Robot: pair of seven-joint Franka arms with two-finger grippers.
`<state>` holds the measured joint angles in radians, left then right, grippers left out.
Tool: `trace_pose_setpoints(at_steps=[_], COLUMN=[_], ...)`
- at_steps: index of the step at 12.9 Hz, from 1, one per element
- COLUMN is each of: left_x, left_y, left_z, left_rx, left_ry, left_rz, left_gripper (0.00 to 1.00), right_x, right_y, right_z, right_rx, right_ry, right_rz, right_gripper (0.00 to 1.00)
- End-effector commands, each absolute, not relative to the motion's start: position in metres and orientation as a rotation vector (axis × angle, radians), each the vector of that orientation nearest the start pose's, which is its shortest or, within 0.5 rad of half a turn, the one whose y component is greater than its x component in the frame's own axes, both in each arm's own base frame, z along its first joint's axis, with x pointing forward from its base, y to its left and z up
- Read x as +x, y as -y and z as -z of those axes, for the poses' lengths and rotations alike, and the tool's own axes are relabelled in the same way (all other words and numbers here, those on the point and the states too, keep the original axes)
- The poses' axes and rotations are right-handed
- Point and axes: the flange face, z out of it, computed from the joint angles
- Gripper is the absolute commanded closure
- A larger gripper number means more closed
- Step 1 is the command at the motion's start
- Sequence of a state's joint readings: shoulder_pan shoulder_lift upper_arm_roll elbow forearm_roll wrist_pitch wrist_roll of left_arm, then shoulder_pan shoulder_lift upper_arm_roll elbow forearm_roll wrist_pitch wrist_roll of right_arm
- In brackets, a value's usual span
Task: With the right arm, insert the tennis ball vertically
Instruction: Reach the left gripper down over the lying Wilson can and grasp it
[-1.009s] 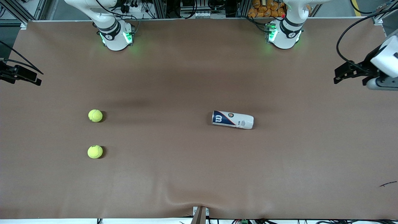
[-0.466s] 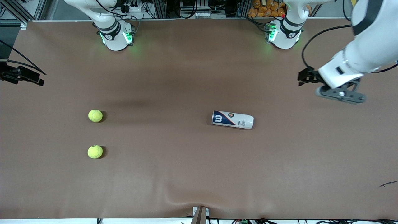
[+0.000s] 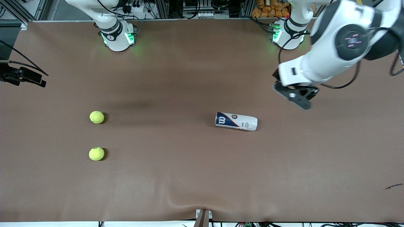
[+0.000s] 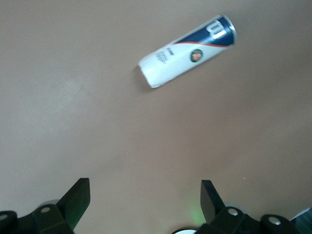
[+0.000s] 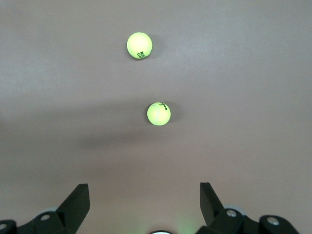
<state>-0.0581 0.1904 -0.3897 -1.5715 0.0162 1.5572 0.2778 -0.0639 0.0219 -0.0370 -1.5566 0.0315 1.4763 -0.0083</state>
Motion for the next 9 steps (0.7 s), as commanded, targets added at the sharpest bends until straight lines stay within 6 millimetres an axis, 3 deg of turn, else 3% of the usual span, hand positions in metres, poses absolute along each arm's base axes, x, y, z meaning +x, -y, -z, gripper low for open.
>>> trace_pose_setpoints(at_steps=[1,5,9], left_x=[0.554,0.568,0.565], left_y=[0.267,0.287,0.324], left_z=[-0.499,-0.455,-0.404], left_rx=[-2.830,-2.613,-2.409], left_ry=[-1.432,-1.888,-2.129], left_rz=[-0.279,-0.245,-0.206], left_gripper=[0.00,0.00,0.00], right_x=[0.545,0.545,0.546], right_y=[0.054,0.050,0.052], right_z=[-0.614,-0.616,-0.622], right_rx=[-3.110,-3.107,-3.110], right_ry=[-0.159,-0.151,-0.154], right_rz=[-0.144,-0.132,-0.096], right_gripper=[0.00,0.00,0.00])
